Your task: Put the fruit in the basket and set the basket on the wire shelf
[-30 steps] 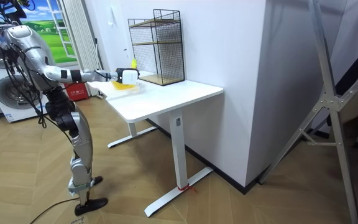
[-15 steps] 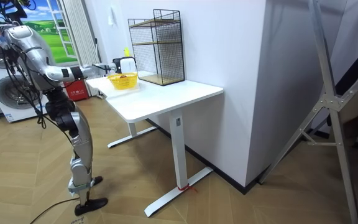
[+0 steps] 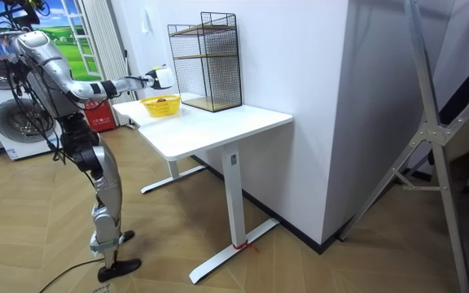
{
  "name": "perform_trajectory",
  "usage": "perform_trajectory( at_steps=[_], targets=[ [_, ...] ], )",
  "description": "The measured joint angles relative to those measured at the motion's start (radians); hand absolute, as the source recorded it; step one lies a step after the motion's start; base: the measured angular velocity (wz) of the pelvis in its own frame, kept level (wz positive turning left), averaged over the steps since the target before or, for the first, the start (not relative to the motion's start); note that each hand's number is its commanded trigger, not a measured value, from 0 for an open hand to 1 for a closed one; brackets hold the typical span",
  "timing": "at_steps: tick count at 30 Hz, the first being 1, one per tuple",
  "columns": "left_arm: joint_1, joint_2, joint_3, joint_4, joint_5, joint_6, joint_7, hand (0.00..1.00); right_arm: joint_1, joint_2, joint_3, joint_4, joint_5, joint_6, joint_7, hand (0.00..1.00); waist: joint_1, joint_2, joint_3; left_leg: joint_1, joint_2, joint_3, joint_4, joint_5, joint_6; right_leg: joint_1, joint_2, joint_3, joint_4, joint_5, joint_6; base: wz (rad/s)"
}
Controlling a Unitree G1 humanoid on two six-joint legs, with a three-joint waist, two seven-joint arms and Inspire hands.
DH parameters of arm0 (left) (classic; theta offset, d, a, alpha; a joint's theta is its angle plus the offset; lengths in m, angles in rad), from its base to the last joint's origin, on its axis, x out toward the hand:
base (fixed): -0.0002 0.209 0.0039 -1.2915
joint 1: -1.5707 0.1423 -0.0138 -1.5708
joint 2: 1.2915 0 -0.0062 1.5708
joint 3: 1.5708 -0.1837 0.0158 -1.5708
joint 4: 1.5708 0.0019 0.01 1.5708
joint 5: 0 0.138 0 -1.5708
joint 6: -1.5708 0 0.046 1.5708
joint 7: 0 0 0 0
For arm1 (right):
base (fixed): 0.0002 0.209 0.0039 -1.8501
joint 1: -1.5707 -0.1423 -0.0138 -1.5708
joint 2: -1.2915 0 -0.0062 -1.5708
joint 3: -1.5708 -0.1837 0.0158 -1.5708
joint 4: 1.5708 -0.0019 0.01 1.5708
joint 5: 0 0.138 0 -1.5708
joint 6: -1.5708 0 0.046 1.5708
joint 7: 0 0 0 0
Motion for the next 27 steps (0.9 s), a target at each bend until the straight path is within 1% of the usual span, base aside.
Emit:
perform_trajectory(
  at_steps=[3,4,5,6,7,10,13,15,17,20,22,27],
  targets=[
    [-0.003,0.005,-0.001,0.000,0.000,0.000,0.000,0.00,0.000,0.000,0.016,0.000,-0.022,0.000,0.002,1.00,-0.001,-0.003,0.0014,0.000,-0.001,-0.001,0.001,0.000,0.000,0.003,0.000,0.001,0.000,0.000,0.000,0.00],
    [-0.002,0.005,-0.003,0.000,0.000,-0.001,0.000,0.00,0.000,0.000,0.020,0.000,-0.033,0.000,0.002,0.92,-0.002,-0.003,0.0017,-0.001,-0.001,-0.001,0.000,0.000,0.000,0.003,0.000,0.001,0.000,0.000,0.000,0.00],
    [-0.002,0.005,-0.006,0.001,0.000,-0.001,0.000,0.00,0.000,0.000,0.024,0.000,-0.045,0.000,0.014,0.45,-0.004,-0.003,0.0028,-0.001,-0.001,-0.001,0.000,0.000,0.000,0.003,0.000,0.000,0.000,0.000,0.000,0.00],
    [-0.003,0.004,-0.009,0.001,0.000,-0.001,0.000,0.00,0.000,0.000,0.024,-0.001,-0.067,0.000,0.024,0.05,-0.004,-0.002,0.0038,-0.002,-0.001,-0.001,0.000,0.000,0.000,0.003,0.000,0.000,0.000,0.000,0.000,0.00],
    [-0.003,0.004,-0.010,0.001,0.000,-0.001,0.000,0.00,0.000,0.000,0.024,-0.001,-0.076,0.000,0.028,0.00,-0.004,-0.002,0.0038,-0.002,-0.001,-0.001,0.001,0.000,0.000,0.002,0.000,0.000,0.000,0.000,0.000,0.00],
    [-0.002,0.004,-0.010,0.001,0.000,-0.001,-0.002,0.00,0.000,-0.001,0.024,-0.007,-0.108,0.000,0.049,0.00,-0.004,-0.002,0.0038,-0.003,0.000,-0.001,0.002,0.001,-0.001,0.002,0.000,-0.001,0.001,0.000,0.000,0.00],
    [0.000,0.004,-0.015,0.001,0.000,0.000,-0.002,0.00,0.000,-0.001,0.024,-0.011,-0.109,0.000,0.066,0.00,-0.003,-0.002,0.0039,-0.003,-0.001,-0.001,0.002,0.001,-0.001,0.003,-0.001,-0.003,0.001,0.000,0.000,0.00],
    [-0.001,0.003,-0.039,0.001,0.001,0.005,-0.002,0.00,0.000,-0.001,0.032,-0.011,-0.109,0.001,0.073,0.00,-0.003,0.001,0.0056,-0.003,-0.001,-0.001,0.003,0.001,-0.001,0.003,-0.001,-0.004,0.001,0.000,0.000,0.00],
    [-0.002,0.002,-0.048,0.000,0.001,0.006,-0.002,0.00,0.001,0.000,0.043,-0.011,-0.109,0.003,0.077,0.00,-0.003,0.004,0.0070,-0.003,-0.001,-0.002,0.002,0.001,-0.001,0.003,-0.001,-0.005,0.001,0.000,0.000,0.00],
    [-0.003,0.001,-0.050,0.000,0.001,0.007,-0.002,0.00,0.001,0.000,0.063,-0.011,-0.109,0.004,0.082,0.00,-0.004,0.011,0.0078,-0.003,-0.001,-0.003,0.001,0.001,-0.001,0.003,-0.001,-0.006,0.001,0.000,0.000,0.00],
    [-0.003,0.000,-0.050,0.000,0.001,0.008,-0.002,0.00,0.001,0.000,0.064,-0.011,-0.109,0.013,0.088,0.00,-0.004,0.015,0.0073,-0.003,-0.001,-0.003,0.000,0.001,-0.001,0.003,-0.001,-0.007,0.001,0.000,0.000,0.00],
    [-0.003,0.000,-0.050,0.000,0.002,0.009,0.000,0.00,0.001,0.000,0.064,-0.011,-0.109,0.016,0.088,0.00,-0.004,0.017,0.0076,-0.004,-0.001,-0.004,0.001,0.001,-0.001,0.003,-0.001,-0.009,0.001,0.000,0.000,0.00]
  ],
)
